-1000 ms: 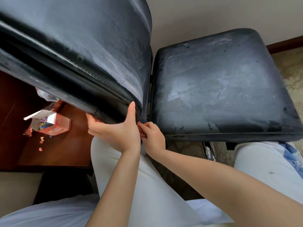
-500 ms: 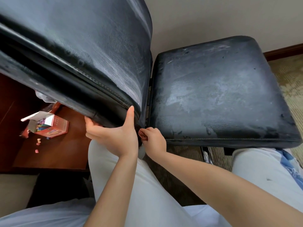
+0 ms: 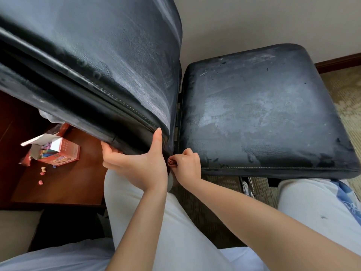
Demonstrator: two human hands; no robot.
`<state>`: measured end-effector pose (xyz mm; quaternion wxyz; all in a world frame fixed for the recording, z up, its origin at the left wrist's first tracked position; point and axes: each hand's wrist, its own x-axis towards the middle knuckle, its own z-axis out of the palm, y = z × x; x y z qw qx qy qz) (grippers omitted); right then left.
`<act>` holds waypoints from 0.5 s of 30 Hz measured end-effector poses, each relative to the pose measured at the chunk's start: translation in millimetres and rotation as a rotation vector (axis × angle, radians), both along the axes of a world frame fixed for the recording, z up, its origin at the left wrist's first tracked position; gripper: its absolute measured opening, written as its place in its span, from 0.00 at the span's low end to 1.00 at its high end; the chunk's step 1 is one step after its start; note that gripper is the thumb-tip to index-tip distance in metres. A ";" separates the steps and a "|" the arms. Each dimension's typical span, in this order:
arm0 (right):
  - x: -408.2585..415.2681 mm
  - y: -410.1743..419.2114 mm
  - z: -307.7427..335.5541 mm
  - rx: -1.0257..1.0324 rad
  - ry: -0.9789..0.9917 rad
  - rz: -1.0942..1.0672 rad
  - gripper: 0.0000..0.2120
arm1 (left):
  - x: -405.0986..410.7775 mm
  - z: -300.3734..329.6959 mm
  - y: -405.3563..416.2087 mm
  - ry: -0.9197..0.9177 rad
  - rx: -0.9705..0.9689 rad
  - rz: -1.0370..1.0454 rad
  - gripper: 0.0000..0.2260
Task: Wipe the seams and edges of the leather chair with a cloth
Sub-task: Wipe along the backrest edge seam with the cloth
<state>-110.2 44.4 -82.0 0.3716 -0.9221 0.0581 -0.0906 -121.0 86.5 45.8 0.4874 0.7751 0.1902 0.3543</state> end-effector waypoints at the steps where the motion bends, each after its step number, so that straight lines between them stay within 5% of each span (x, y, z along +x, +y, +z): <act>1: 1.0 -0.6 -1.0 -0.014 0.004 -0.007 0.04 | 0.4 -0.6 0.7 -0.002 -0.002 -0.002 0.47; 9: 10.0 2.9 -14.1 -0.274 0.032 0.094 0.05 | 1.1 -0.1 1.0 -0.011 0.025 0.006 0.47; 15: 10.1 -10.1 -7.0 0.066 0.001 0.144 0.06 | 0.7 -0.8 2.5 -0.004 0.030 0.002 0.47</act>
